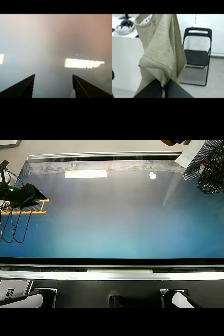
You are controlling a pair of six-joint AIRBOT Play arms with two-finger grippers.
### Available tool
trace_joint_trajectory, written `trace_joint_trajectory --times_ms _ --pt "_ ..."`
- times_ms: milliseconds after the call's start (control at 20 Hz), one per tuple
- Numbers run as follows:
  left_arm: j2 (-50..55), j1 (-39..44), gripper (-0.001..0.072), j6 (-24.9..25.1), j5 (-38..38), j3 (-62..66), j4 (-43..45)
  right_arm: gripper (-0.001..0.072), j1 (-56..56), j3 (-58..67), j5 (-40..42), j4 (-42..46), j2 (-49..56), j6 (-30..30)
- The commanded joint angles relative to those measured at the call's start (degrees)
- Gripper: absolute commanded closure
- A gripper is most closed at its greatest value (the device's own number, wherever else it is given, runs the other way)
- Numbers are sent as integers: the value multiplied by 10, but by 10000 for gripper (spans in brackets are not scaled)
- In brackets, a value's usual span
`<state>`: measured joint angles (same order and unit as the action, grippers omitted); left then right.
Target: Fold the clothes and pants, and hang the long-sleeved shirts on hangers.
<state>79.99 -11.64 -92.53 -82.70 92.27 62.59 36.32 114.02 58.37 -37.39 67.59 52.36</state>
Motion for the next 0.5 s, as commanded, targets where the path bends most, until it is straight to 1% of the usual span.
trace_joint_trajectory --times_ms 0,150,250,450 --pt "0 -1 172 0 0 0 0 691 0 4 -25 56 5 -44" --pt "0 -1 172 0 0 0 0 691 9 4 -31 90 15 -70" --pt "0 -1 172 0 0 0 0 690 42 4 -42 66 23 -75" --pt "1 -1 172 0 0 0 0 690 118 4 -88 -34 28 -74"
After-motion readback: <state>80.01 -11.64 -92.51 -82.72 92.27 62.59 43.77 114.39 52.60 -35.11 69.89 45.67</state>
